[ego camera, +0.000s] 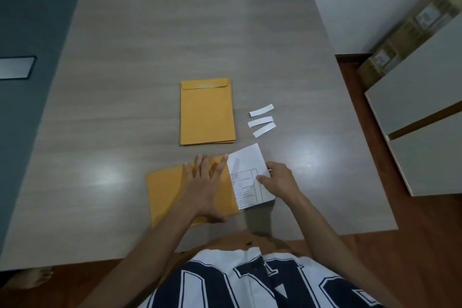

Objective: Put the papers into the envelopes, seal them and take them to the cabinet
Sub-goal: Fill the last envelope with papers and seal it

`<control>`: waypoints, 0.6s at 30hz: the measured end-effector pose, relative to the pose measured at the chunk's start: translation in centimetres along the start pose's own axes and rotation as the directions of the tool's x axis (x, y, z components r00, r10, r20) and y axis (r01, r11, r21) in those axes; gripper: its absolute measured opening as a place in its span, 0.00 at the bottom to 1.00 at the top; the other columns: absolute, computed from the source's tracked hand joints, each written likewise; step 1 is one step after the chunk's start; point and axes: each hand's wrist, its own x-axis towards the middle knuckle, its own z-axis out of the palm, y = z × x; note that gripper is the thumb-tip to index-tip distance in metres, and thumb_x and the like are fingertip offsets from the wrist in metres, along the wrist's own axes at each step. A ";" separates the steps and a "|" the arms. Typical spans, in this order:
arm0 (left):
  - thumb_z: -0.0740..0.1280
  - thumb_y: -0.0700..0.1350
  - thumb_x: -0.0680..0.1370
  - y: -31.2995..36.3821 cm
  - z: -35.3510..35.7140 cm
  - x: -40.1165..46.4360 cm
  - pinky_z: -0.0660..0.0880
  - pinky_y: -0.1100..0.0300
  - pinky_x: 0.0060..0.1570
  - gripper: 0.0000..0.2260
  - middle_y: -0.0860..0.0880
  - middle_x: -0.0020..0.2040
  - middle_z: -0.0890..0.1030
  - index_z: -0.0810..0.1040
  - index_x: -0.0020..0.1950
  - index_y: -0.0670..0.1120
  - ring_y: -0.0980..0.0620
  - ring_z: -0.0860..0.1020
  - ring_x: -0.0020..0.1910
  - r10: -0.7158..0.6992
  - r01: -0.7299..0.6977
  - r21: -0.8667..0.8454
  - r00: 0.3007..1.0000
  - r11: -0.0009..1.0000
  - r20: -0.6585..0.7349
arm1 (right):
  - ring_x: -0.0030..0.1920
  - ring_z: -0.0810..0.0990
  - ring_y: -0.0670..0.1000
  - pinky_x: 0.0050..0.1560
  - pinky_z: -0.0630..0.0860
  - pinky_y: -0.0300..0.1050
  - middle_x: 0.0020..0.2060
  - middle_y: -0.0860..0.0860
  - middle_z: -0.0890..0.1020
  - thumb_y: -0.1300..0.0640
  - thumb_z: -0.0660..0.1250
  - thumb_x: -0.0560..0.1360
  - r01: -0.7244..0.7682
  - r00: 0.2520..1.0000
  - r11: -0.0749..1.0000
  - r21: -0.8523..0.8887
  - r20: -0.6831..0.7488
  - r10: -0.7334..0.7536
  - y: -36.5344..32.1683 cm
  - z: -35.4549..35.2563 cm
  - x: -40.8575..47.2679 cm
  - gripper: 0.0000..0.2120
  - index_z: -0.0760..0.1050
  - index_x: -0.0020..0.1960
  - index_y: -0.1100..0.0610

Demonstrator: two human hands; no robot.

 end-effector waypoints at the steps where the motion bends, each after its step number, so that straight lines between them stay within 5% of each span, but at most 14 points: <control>1: 0.74 0.75 0.52 -0.1 -0.3 0.1 0.45 0.29 0.71 0.72 0.39 0.80 0.45 0.22 0.73 0.57 0.34 0.41 0.78 0.010 -0.010 -0.001 1.000 1.000 -0.003 | 0.54 0.81 0.52 0.46 0.73 0.40 0.58 0.52 0.83 0.56 0.69 0.75 0.000 1.000 1.000 -0.002 0.000 0.000 -0.1 0.1 0.0 0.15 0.79 0.61 0.56; 8: 0.75 0.72 0.57 0.1 -1.7 0.2 0.43 0.30 0.72 0.68 0.39 0.78 0.48 0.23 0.73 0.58 0.35 0.43 0.78 0.075 -0.078 -0.051 0.996 0.996 -0.043 | 0.55 0.82 0.53 0.40 0.74 0.38 0.61 0.53 0.81 0.54 0.69 0.77 -0.005 1.000 1.000 -0.004 -0.003 0.005 -1.2 0.9 -0.4 0.16 0.76 0.63 0.55; 12: 0.74 0.73 0.57 -0.4 -2.3 -0.1 0.44 0.29 0.72 0.68 0.40 0.78 0.45 0.23 0.73 0.58 0.36 0.41 0.78 0.078 -0.081 -0.079 0.996 0.994 -0.043 | 0.50 0.79 0.50 0.46 0.77 0.43 0.60 0.53 0.81 0.56 0.69 0.76 -0.005 1.000 0.998 0.065 0.008 0.005 -0.9 0.1 -0.4 0.16 0.77 0.63 0.55; 18: 0.74 0.73 0.57 0.0 -2.2 -0.3 0.44 0.30 0.73 0.67 0.41 0.78 0.47 0.23 0.73 0.58 0.38 0.43 0.78 0.134 -0.139 -0.093 0.989 0.986 -0.058 | 0.57 0.81 0.55 0.50 0.79 0.47 0.61 0.54 0.81 0.57 0.68 0.77 0.018 0.999 0.999 0.048 0.049 -0.021 -1.4 0.3 -1.0 0.16 0.77 0.64 0.57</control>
